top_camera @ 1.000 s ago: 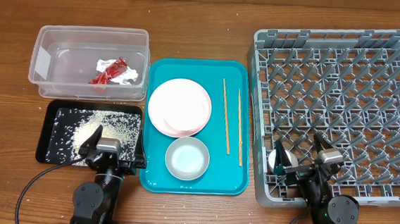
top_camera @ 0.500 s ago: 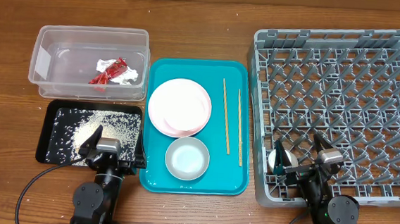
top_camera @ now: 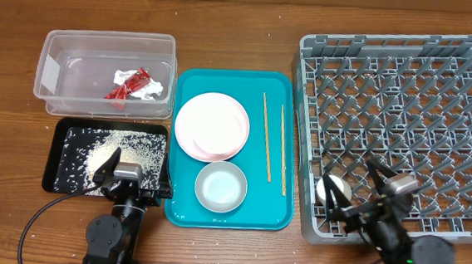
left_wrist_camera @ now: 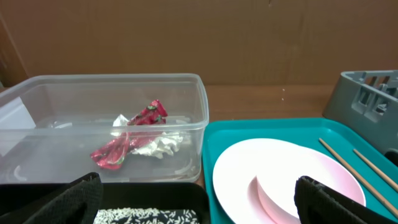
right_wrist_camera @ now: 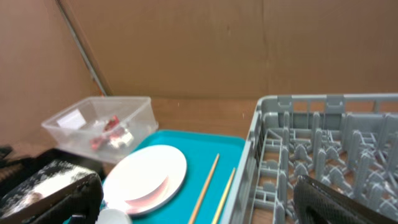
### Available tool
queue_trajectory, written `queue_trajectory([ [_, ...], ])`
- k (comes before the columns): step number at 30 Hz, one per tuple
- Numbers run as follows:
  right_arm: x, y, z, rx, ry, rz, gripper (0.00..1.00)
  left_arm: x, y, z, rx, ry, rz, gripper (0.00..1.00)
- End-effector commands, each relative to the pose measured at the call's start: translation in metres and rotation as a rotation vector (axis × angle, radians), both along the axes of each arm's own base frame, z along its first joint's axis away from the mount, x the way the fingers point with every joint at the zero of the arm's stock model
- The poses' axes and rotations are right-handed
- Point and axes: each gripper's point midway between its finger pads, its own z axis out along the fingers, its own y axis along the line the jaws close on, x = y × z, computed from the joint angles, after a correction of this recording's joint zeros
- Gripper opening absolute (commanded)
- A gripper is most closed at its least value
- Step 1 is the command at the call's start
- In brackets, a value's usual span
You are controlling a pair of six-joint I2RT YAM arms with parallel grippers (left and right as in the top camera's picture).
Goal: Sort waste into correct bins and load items into the dishwasher
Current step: 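Reach the right gripper to the chopsticks on the teal tray and grasp them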
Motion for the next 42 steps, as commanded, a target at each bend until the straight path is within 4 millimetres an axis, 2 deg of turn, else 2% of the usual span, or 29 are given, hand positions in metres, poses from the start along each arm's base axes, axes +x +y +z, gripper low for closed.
queue_trajectory([
  [1,-0.001,-0.003,0.040,-0.006,0.063,-0.017,1.00,0.000,0.005,0.001,0.019,-0.008,0.021,1.00],
  [6,0.012,0.001,0.050,-0.077,0.339,-0.014,1.00,0.000,0.005,0.001,0.019,-0.008,0.021,1.00],
  [10,0.032,0.008,0.056,-0.112,0.495,-0.003,1.00,0.000,0.005,0.001,0.019,-0.008,0.021,1.00],
  [15,0.049,0.044,0.044,-0.060,0.650,0.163,1.00,0.000,0.005,0.001,0.019,-0.008,0.021,1.00],
  [21,0.054,0.097,-0.025,-0.185,0.902,0.294,1.00,0.000,0.005,0.001,0.019,-0.008,0.021,1.00],
  [24,0.059,0.121,-0.064,-0.286,0.984,0.261,0.99,0.000,0.005,0.001,0.019,-0.008,0.021,1.00],
  [27,0.074,0.136,-0.094,-0.356,0.996,0.208,1.00,0.000,0.005,0.001,0.019,-0.008,0.021,1.00],
  [28,0.081,0.139,-0.102,-0.358,1.000,0.195,0.98,0.000,0.004,0.001,0.019,-0.008,0.020,1.00],
  [30,0.095,0.147,-0.115,-0.354,0.990,0.192,0.84,0.000,0.005,0.001,0.019,-0.008,0.021,1.00],
  [32,0.108,0.153,-0.127,-0.349,0.981,0.184,0.72,0.000,0.005,0.001,0.019,-0.008,0.021,1.00],
  [34,0.120,0.156,-0.143,-0.356,0.983,0.170,0.64,0.000,0.004,0.001,0.019,-0.008,0.020,1.00],
  [37,0.130,0.152,-0.172,-0.406,1.008,0.120,0.62,0.000,0.005,0.001,0.019,-0.008,0.021,1.00],
  [39,0.135,0.140,-0.193,-0.470,1.023,0.054,0.54,0.000,0.005,0.001,0.019,-0.008,0.021,1.00],
  [42,0.140,0.130,-0.206,-0.522,1.027,0.000,0.54,0.000,0.005,0.001,0.019,-0.008,0.021,1.00],
])
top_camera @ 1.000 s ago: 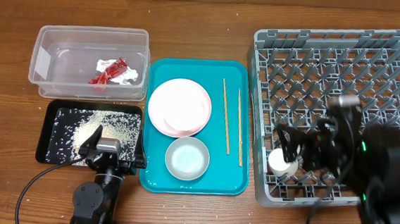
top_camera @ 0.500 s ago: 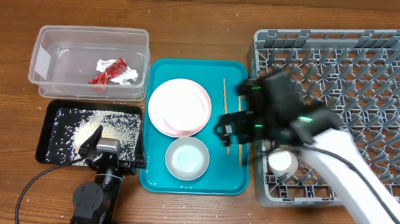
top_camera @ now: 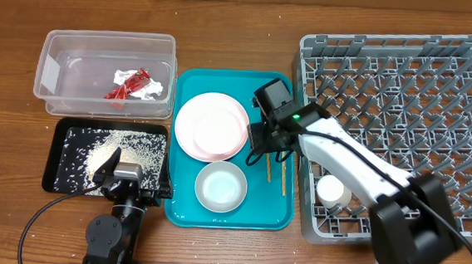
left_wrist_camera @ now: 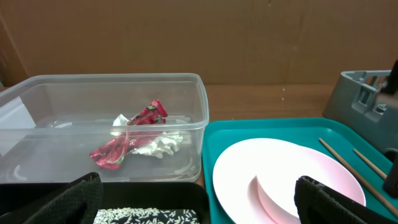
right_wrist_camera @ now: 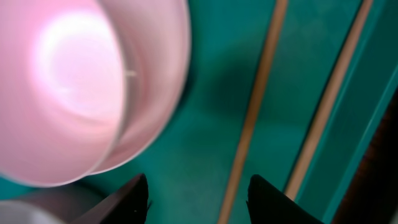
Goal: Sort waste into correct bins and load items into the dishwasher
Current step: 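Reach the right gripper to the chopsticks on the teal tray and grasp them, then carry the chopsticks right and drop them into the dish rack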
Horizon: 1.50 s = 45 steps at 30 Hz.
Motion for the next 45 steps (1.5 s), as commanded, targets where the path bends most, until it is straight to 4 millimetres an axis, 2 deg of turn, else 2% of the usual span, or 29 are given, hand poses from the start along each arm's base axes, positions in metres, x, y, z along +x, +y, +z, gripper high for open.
queue_trajectory([
  [1,0.016,-0.014,-0.005,-0.092,-0.056,-0.040,0.53,0.000,0.005,0.001,0.019,-0.008,0.021,1.00],
  [6,0.014,-0.007,-0.006,-0.060,-0.041,-0.018,0.54,0.000,0.005,0.001,0.019,-0.008,0.021,1.00],
  [10,0.011,-0.008,-0.018,-0.074,-0.014,-0.015,0.53,0.000,0.005,0.001,0.019,-0.008,0.021,1.00],
  [14,0.008,-0.009,-0.039,-0.097,0.029,-0.001,0.44,0.000,0.005,0.001,0.019,-0.008,0.021,1.00],
  [20,0.008,-0.007,-0.039,-0.091,0.032,0.016,0.36,0.000,0.005,0.001,0.019,-0.008,0.021,1.00],
  [24,0.006,-0.008,-0.039,-0.095,0.037,0.017,0.24,0.000,0.005,0.001,0.019,-0.008,0.021,1.00],
  [28,0.005,-0.008,-0.039,-0.098,0.041,0.016,0.04,0.000,0.005,0.001,0.019,-0.008,0.021,1.00],
  [29,0.005,-0.008,-0.037,-0.099,0.043,0.016,0.04,0.000,0.005,0.001,0.019,-0.008,0.021,1.00],
  [31,0.007,-0.009,-0.029,-0.101,0.048,0.009,0.04,0.000,0.005,0.001,0.019,-0.008,0.021,1.00],
  [33,0.011,-0.008,-0.012,-0.096,0.039,0.006,0.04,0.000,0.005,0.001,0.019,-0.008,0.021,1.00],
  [39,0.029,-0.002,0.069,-0.036,-0.069,-0.008,0.04,0.000,0.005,0.001,0.019,-0.008,0.021,1.00],
  [42,0.040,-0.019,0.104,-0.047,-0.137,-0.063,0.04,0.000,0.005,0.001,0.019,-0.008,0.021,1.00],
  [45,0.052,-0.045,0.121,-0.061,-0.184,-0.119,0.04,0.000,0.005,0.001,0.019,-0.008,0.021,1.00],
])
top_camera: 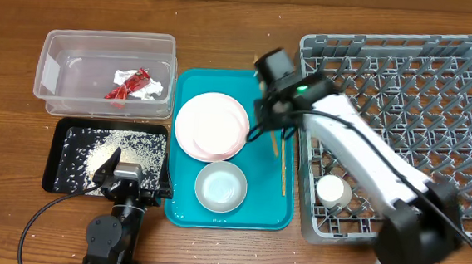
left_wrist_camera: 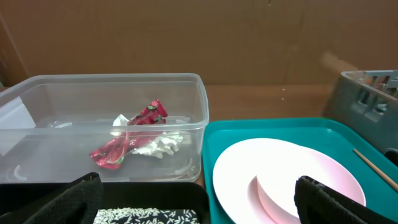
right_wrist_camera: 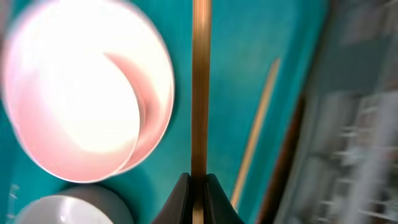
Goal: Sort waste into correct bins and load items into the dishwasher
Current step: 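Carry the chopsticks right and drop them into the dish rack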
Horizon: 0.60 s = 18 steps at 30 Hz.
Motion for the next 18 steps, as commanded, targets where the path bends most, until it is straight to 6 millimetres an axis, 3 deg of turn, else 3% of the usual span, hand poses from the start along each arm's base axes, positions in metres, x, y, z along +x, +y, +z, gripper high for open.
queue_trajectory([
  [1,0.020,-0.035,0.032,-0.017,-0.094,-0.073,0.04,0.000,0.005,0.001,0.019,-0.008,0.021,1.00],
  [3,0.025,-0.052,0.029,-0.040,-0.087,-0.079,0.04,0.000,0.005,0.001,0.019,-0.008,0.021,1.00],
  [8,0.032,-0.094,-0.002,-0.099,-0.017,-0.111,0.04,0.000,0.005,0.001,0.019,-0.008,0.021,1.00],
  [12,0.027,-0.104,-0.019,-0.085,0.045,-0.111,0.05,0.000,0.005,0.001,0.019,-0.008,0.021,1.00],
  [16,0.017,-0.098,-0.020,-0.089,0.077,-0.085,0.25,0.000,0.005,0.001,0.019,-0.008,0.021,1.00],
  [18,0.011,-0.089,-0.016,-0.092,0.084,-0.058,0.47,0.000,0.005,0.001,0.019,-0.008,0.021,1.00],
])
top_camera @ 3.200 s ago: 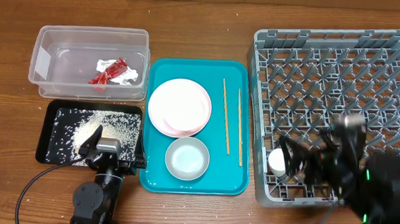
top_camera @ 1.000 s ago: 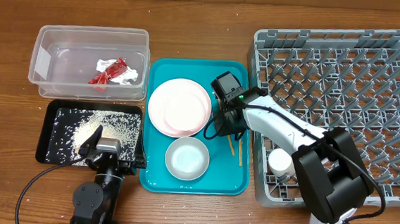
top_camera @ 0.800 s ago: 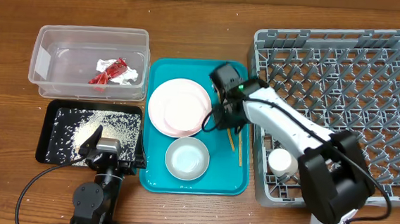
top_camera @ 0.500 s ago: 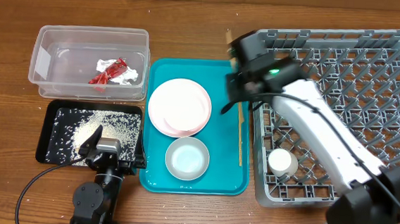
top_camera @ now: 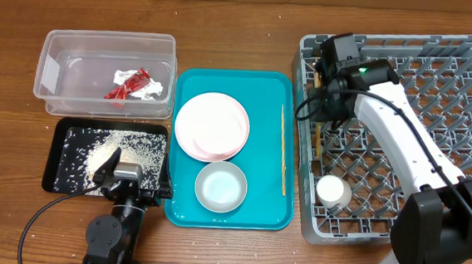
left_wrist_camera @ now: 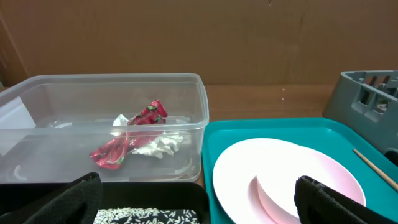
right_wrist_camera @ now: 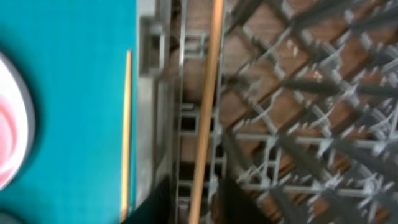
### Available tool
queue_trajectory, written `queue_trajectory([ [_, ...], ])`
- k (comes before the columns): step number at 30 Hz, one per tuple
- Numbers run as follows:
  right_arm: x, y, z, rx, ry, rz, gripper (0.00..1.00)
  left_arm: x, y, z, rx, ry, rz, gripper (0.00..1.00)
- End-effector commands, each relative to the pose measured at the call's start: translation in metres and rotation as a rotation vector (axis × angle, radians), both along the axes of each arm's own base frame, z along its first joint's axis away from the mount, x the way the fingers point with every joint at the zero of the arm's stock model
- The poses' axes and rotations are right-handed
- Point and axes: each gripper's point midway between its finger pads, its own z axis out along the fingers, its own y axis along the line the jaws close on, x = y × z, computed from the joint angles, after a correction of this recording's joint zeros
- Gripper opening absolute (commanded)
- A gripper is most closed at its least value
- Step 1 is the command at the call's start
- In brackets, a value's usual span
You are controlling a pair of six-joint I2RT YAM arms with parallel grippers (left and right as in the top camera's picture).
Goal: Sort waste into correct bins and load items into the dishwasher
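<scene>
My right gripper (right_wrist_camera: 196, 199) is shut on a wooden chopstick (right_wrist_camera: 208, 93), which it holds above the left edge of the grey dishwasher rack (top_camera: 403, 127). A second chopstick (top_camera: 283, 152) lies on the teal tray (top_camera: 226, 214), beside a pink plate (top_camera: 211, 126) and a metal bowl (top_camera: 220, 187). A white cup (top_camera: 332, 191) stands in the rack's front left. My left gripper (left_wrist_camera: 199, 208) sits open and empty at the table's front, over the black tray of rice (top_camera: 80, 150).
A clear plastic bin (top_camera: 108, 52) at the back left holds a red wrapper and crumpled paper (top_camera: 131, 85). The rack's walls and prongs rise close under the right gripper. A cable runs from the left arm along the table's front.
The right gripper, still shut on the chopstick, has moved from above the teal tray beside the pink plate to above the rack's left edge. The left arm has not moved.
The right arm was low at the rack's front, with both chopsticks on the tray. Then its gripper hung open over the chopsticks. Later it was shut on one, held above the tray. Now that chopstick is over the rack and one is left on the tray.
</scene>
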Motion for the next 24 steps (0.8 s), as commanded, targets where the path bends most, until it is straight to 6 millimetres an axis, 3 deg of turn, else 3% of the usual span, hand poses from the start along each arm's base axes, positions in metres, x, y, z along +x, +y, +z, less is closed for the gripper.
queue_trajectory([
  [1,-0.005,0.020,0.010,0.018,-0.012,0.069,0.54,0.000,0.005,0.001,0.019,-0.008,0.021,1.00],
  [7,-0.025,0.074,0.020,0.041,-0.045,0.213,0.60,0.000,0.005,0.001,0.019,-0.008,0.021,1.00],
  [10,-0.036,0.100,0.009,0.032,-0.051,0.285,0.57,0.000,0.005,0.001,0.019,-0.008,0.021,1.00],
  [12,-0.038,0.106,-0.002,0.008,-0.062,0.301,0.56,0.000,0.005,0.001,0.019,-0.008,0.021,1.00],
  [18,-0.031,0.095,-0.049,-0.071,-0.126,0.215,0.55,0.000,0.005,0.001,0.019,-0.008,0.021,1.00],
  [24,-0.030,0.086,-0.079,-0.071,-0.128,0.196,0.56,0.000,0.005,0.001,0.019,-0.008,0.021,1.00],
])
